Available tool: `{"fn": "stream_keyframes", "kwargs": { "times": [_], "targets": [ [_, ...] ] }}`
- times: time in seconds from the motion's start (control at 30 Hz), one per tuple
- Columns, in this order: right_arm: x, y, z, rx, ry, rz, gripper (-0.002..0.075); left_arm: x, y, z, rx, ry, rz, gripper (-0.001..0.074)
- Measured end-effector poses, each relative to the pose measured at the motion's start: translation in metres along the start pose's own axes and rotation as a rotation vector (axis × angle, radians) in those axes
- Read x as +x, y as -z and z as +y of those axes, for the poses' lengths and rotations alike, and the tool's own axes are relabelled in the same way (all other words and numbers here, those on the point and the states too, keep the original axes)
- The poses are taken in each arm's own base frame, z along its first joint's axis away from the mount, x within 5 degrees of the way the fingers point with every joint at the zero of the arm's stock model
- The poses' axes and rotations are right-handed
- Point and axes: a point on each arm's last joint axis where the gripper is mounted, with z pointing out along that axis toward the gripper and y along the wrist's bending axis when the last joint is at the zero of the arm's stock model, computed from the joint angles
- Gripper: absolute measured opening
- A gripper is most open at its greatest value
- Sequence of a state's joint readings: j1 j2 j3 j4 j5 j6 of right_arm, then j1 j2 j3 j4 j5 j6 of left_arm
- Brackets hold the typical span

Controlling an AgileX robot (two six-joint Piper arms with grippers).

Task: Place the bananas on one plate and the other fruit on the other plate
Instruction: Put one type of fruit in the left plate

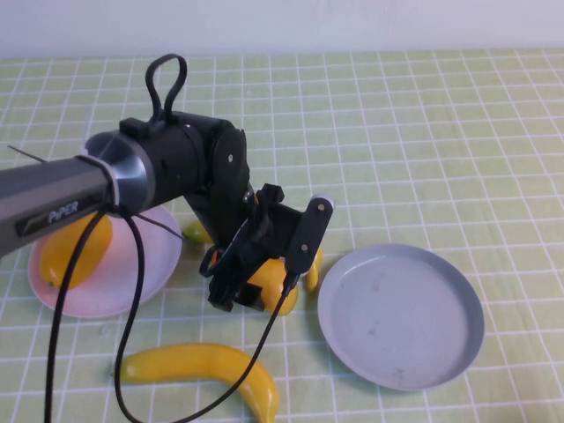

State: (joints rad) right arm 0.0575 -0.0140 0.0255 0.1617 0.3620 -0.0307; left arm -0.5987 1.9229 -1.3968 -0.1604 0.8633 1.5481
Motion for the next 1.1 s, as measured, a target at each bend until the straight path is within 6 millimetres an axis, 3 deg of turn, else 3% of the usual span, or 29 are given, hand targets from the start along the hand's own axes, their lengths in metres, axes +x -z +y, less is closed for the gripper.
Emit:
{"fn": "stream_keyframes", "kwargs": {
  "times": [0.2, 0.5, 0.67, 0.8, 0.97, 1.1],
  "targets": [
    [0.000, 0.000, 0.000, 0.000, 0.000, 0.000, -0.0016, 0.002, -0.013, 0.000, 0.015, 0.004, 0.004, 0.0567],
    [0.000, 0.000, 0.000, 0.000, 0.000, 0.000, -0.0016, 0.001, -0.007, -0.001, 0.016, 0.019, 0.004, 0.0536],
    [0.000, 0.000, 0.000, 0.000, 0.000, 0.000, -0.0016, -0.001, 0.029, 0.001, -0.078, 0.299, 0.005, 0.0536],
    [0.000, 0.000, 0.000, 0.000, 0.000, 0.000, -0.0015, 0.009, 0.060, 0.008, -0.206, 0.701, 0.029, 0.0536],
    [0.000, 0.000, 0.000, 0.000, 0.000, 0.000, -0.0016, 0.054, 0.070, 0.008, -0.270, 1.190, 0.097, 0.0536],
    [0.000, 0.000, 0.000, 0.000, 0.000, 0.000, -0.0015, 0.090, 0.071, 0.004, -0.273, 1.383, 0.156, 0.0536]
  ]
}}
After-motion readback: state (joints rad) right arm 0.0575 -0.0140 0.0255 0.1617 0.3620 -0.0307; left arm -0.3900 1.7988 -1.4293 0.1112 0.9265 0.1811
